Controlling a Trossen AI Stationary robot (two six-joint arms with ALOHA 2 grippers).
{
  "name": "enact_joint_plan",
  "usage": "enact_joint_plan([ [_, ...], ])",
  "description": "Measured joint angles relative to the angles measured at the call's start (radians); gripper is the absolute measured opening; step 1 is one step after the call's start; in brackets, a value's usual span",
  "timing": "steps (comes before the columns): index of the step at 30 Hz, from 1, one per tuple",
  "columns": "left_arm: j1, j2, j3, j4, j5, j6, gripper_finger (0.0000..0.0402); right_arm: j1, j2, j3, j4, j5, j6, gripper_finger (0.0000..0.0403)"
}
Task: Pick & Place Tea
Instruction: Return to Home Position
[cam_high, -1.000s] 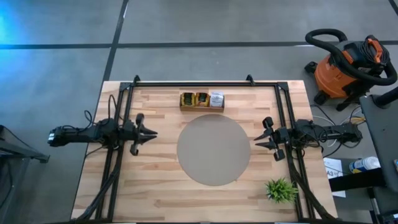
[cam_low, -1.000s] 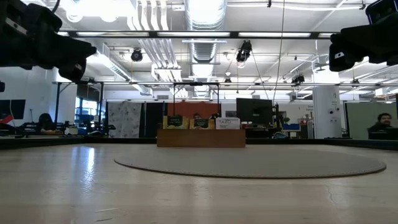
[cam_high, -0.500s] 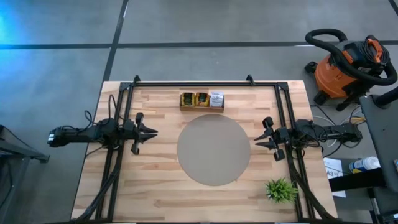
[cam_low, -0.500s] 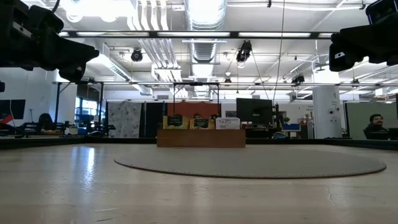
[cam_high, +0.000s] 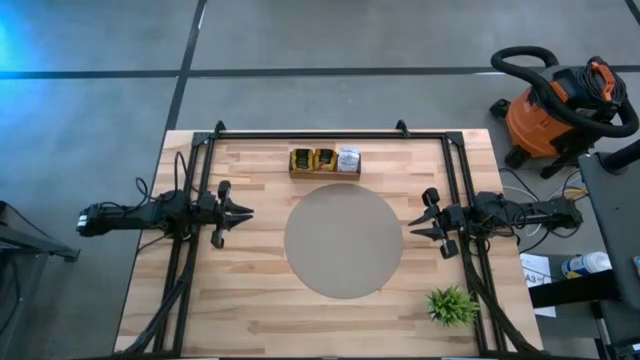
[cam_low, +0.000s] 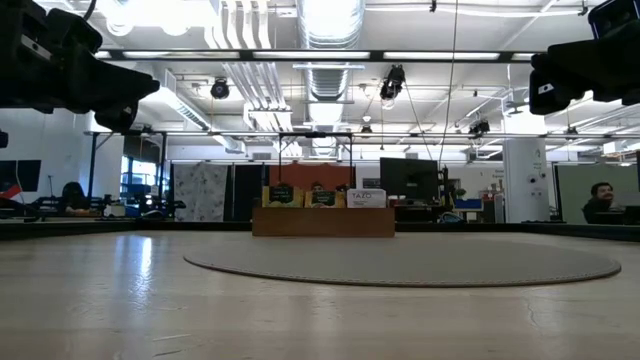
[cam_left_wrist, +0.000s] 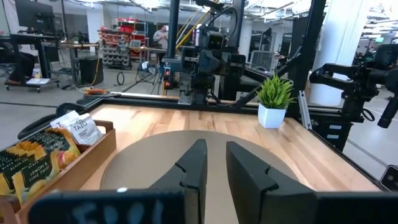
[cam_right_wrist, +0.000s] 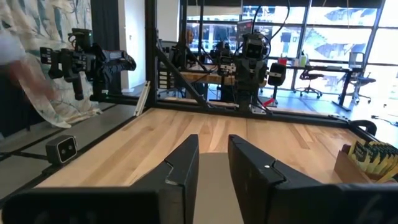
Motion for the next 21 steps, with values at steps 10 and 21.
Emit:
enact_joint_plan([
  [10, 0.0, 0.002, 0.0, 0.0, -0.001, 0.0, 0.0055, 0.0, 0.0, 0.0, 0.0, 0.0, 0.0, 0.0069],
  [21, 0.0, 0.002, 0.0, 0.001, -0.002, 0.0, 0.0055, 0.0, 0.0, 0.0, 0.0, 0.0, 0.0, 0.008],
])
